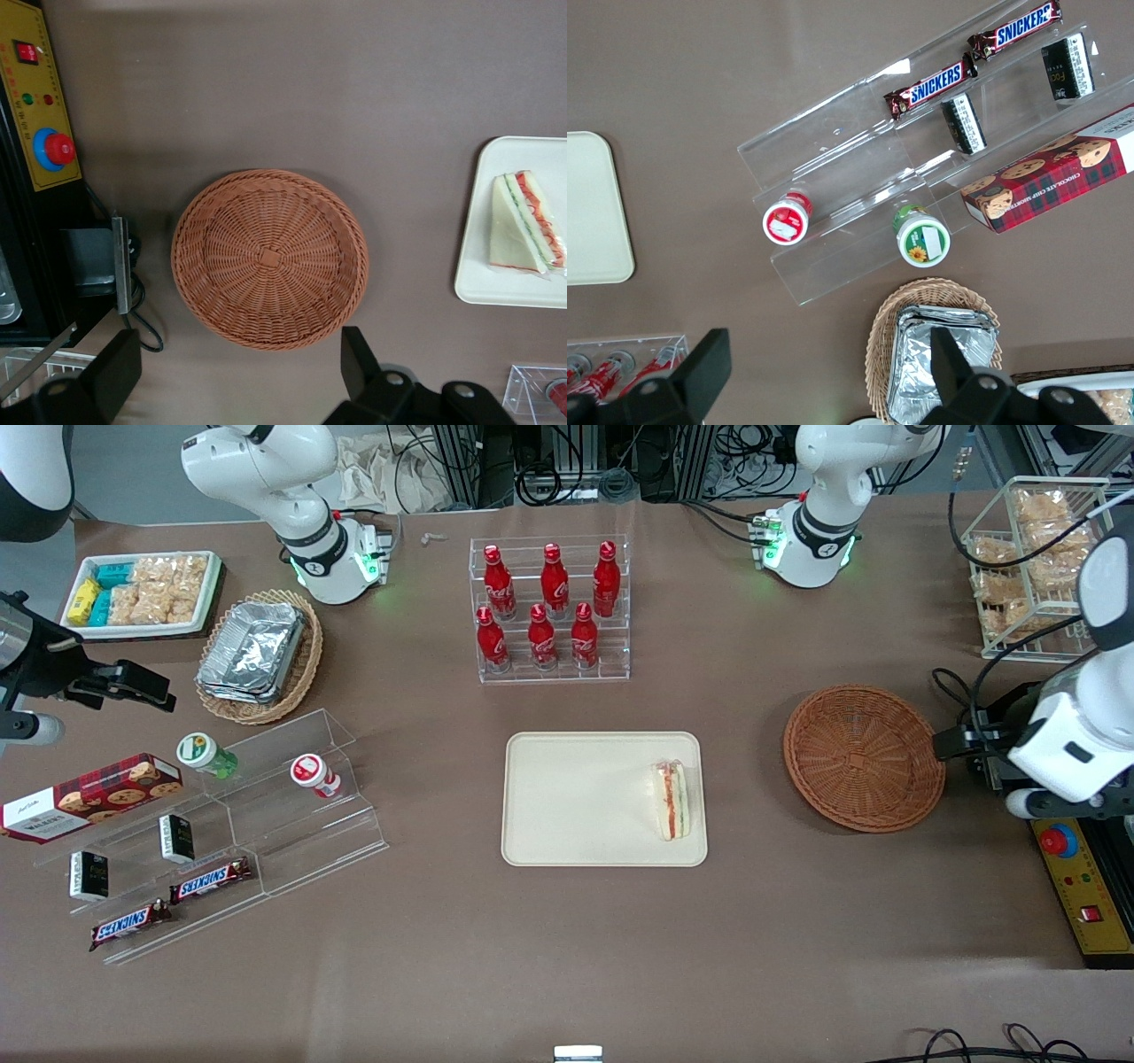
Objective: Place sandwich from basket to tray
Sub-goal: 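Open the left gripper and withdraw it back beside the basket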
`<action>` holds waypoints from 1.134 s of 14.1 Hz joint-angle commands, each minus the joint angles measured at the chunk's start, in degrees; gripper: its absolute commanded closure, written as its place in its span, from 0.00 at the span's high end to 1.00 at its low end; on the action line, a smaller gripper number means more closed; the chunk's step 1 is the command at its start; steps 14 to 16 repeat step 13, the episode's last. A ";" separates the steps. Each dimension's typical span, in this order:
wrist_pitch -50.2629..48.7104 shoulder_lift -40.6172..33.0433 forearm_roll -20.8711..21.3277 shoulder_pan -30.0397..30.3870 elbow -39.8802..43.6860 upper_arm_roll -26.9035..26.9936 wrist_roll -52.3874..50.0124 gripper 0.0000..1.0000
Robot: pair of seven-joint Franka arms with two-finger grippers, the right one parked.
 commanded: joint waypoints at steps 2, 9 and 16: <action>-1.23 -0.06 0.44 0.65 0.89 -0.51 0.92 1.00; -3.87 -2.96 -2.88 -13.91 0.80 18.62 5.22 1.00; -3.87 -2.87 -3.96 -15.17 0.89 20.41 7.77 1.00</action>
